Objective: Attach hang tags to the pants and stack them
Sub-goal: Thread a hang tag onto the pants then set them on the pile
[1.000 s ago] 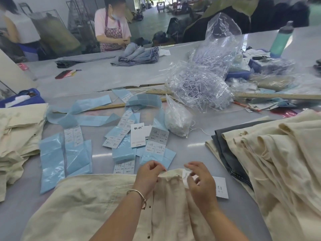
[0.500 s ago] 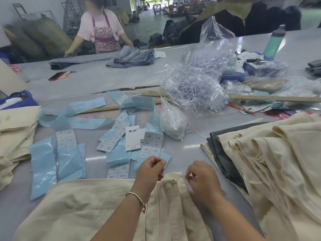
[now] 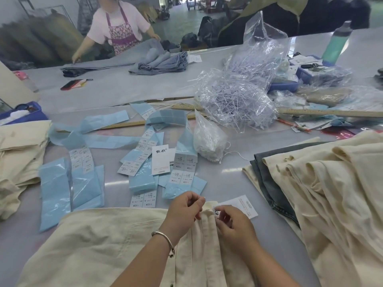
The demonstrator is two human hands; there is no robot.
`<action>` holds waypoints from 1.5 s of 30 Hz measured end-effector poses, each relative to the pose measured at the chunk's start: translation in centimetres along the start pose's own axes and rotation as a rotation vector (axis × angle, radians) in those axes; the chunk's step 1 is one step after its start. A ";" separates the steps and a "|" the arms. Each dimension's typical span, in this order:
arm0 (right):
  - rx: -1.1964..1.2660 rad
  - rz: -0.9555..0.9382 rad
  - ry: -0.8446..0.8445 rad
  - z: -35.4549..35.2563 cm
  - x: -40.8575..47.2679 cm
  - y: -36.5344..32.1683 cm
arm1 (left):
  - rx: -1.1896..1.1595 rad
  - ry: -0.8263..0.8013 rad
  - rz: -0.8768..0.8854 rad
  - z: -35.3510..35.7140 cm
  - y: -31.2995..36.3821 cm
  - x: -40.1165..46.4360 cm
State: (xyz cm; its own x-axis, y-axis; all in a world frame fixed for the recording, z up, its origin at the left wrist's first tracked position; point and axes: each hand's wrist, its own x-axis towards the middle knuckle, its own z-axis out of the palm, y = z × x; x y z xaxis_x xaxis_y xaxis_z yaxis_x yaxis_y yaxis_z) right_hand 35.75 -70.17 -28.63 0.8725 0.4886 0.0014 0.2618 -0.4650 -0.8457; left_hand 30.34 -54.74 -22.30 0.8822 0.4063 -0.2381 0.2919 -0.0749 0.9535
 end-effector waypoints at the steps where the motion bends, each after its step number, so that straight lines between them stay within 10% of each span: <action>1: -0.003 -0.009 -0.029 0.0 0.2 -0.1 | 0.000 -0.002 0.004 0.0 0.1 0.0; 10: -0.074 0.015 -0.014 0.0 0.8 -0.5 | 0.073 -0.045 0.042 0.1 0.7 -0.5; 24: 1.027 0.221 -0.041 -3.7 0.2 -3.2 | 0.295 -0.085 0.278 1.1 2.5 -1.4; 45: 0.817 0.054 -0.063 -4.5 0.1 -4.5 | 0.444 -0.090 0.319 0.4 3.1 -1.8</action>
State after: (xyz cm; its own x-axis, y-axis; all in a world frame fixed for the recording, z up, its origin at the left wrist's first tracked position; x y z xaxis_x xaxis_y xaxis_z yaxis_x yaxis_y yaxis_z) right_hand 36.48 -71.34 -22.44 0.8439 0.5332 -0.0597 -0.1840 0.1830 -0.9657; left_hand 29.77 -56.10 -18.99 0.9747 0.2227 0.0165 0.1156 -0.5666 0.8159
